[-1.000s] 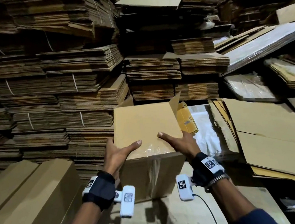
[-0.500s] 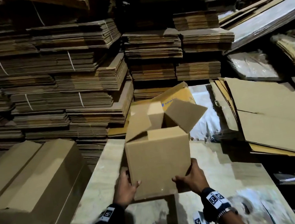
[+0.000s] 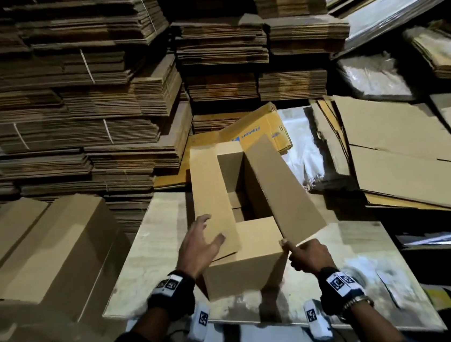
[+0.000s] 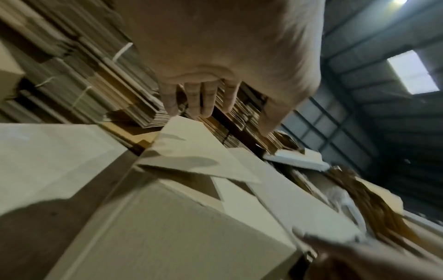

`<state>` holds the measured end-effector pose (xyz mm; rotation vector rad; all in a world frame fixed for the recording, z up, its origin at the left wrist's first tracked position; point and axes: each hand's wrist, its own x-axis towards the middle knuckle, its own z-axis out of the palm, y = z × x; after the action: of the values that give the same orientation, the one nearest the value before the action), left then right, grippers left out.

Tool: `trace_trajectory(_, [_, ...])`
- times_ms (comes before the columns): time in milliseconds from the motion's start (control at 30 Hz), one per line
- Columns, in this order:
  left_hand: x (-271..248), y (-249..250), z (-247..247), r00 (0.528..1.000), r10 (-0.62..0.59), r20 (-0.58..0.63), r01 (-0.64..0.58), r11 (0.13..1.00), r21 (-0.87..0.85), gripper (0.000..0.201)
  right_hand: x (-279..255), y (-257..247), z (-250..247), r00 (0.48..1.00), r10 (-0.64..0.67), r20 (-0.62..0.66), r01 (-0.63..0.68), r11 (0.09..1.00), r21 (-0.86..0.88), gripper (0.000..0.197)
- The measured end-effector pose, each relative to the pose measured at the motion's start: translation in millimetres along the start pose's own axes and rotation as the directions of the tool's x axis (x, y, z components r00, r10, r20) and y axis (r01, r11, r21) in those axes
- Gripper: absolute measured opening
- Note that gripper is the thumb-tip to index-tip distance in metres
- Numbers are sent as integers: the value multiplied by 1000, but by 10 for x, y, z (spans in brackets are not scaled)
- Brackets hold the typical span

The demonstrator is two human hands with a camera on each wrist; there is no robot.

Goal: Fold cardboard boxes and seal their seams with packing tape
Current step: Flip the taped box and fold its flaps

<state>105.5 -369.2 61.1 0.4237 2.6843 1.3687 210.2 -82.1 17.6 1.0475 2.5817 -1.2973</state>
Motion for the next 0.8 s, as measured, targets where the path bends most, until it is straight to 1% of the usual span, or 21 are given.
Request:
trace_trajectory(33, [7, 56, 80, 997, 47, 67, -54, 993, 102, 69, -20, -47, -25, 1000, -12, -5, 12, 1000, -29, 70])
trace_trajectory(67, [21, 103, 182, 988, 78, 134, -108, 968, 228, 79, -9, -92, -32, 1000, -23, -20, 22, 999, -48, 71])
trace_trajectory(100, [47, 150, 287, 978, 93, 185, -154, 924, 350, 87, 17, -144, -33, 999, -37, -38, 36, 998, -43, 72])
trace_trajectory(133, [84, 189, 380, 970, 104, 220, -195, 872, 449, 91, 41, -215, -32, 997, -61, -51, 60, 998, -4, 69])
trace_trajectory(167, [116, 233, 456, 963, 124, 241, -235, 824, 515, 90, 70, -282, -23, 993, -94, -67, 97, 995, 38, 62])
trace_trajectory(200, [154, 267, 508, 957, 152, 248, -269, 788, 554, 87, 95, -351, -13, 985, -143, -97, 149, 987, 56, 53])
trace_trajectory(233, [192, 292, 539, 950, 194, 244, -303, 760, 575, 83, 117, -414, -9, 971, -204, -123, 210, 977, 33, 43])
trace_trajectory(267, [220, 318, 542, 942, 238, 236, -333, 734, 592, 80, 137, -466, -8, 954, -270, -130, 270, 963, -18, 33])
trace_trajectory(300, [229, 349, 512, 933, 281, 223, -358, 704, 613, 74, 164, -488, 6, 938, -330, -110, 323, 943, -78, 28])
trace_trajectory(367, [220, 374, 382, 926, 341, 161, -359, 665, 655, 55, 240, -472, 51, 916, -400, -24, 389, 903, -184, 32])
trace_trajectory(400, [214, 359, 287, 936, 338, 102, -317, 676, 665, 46, 292, -435, 78, 911, -413, 13, 404, 886, -227, 35])
trace_trajectory(467, [212, 273, 38, 955, 292, -43, -192, 726, 660, 35, 378, -371, 104, 904, -425, 47, 420, 862, -283, 36])
trace_trajectory(500, [217, 200, -103, 956, 276, -99, -140, 728, 671, 32, 421, -345, 106, 904, -425, 45, 418, 860, -292, 35])
trace_trajectory(567, [230, 27, -380, 962, 234, -144, -62, 696, 716, 28, 489, -343, 82, 914, -405, 3, 386, 868, -313, 32])
trace_trajectory(633, [261, -181, -571, 986, 118, -117, 16, 632, 775, 26, 571, -388, 55, 920, -391, -34, 356, 868, -346, 29])
trace_trajectory(667, [284, -279, -614, 996, 30, -84, 50, 593, 804, 29, 613, -425, 49, 923, -380, -57, 337, 871, -357, 31])
trace_trajectory(700, [305, -349, -617, 998, -54, -42, 65, 567, 821, 37, 653, -462, 45, 926, -368, -81, 319, 879, -353, 36])
trace_trajectory(733, [330, -412, -584, 993, -121, -1, 71, 571, 818, 46, 690, -510, 43, 929, -357, -98, 306, 889, -341, 40])
trace_trajectory(767, [366, -467, -519, 988, -151, 23, 72, 597, 799, 52, 733, -548, 50, 931, -349, -110, 298, 897, -327, 42])
trace_trajectory(800, [416, -508, -436, 989, -146, 34, 66, 630, 774, 52, 771, -588, 58, 935, -337, -113, 288, 904, -315, 41])
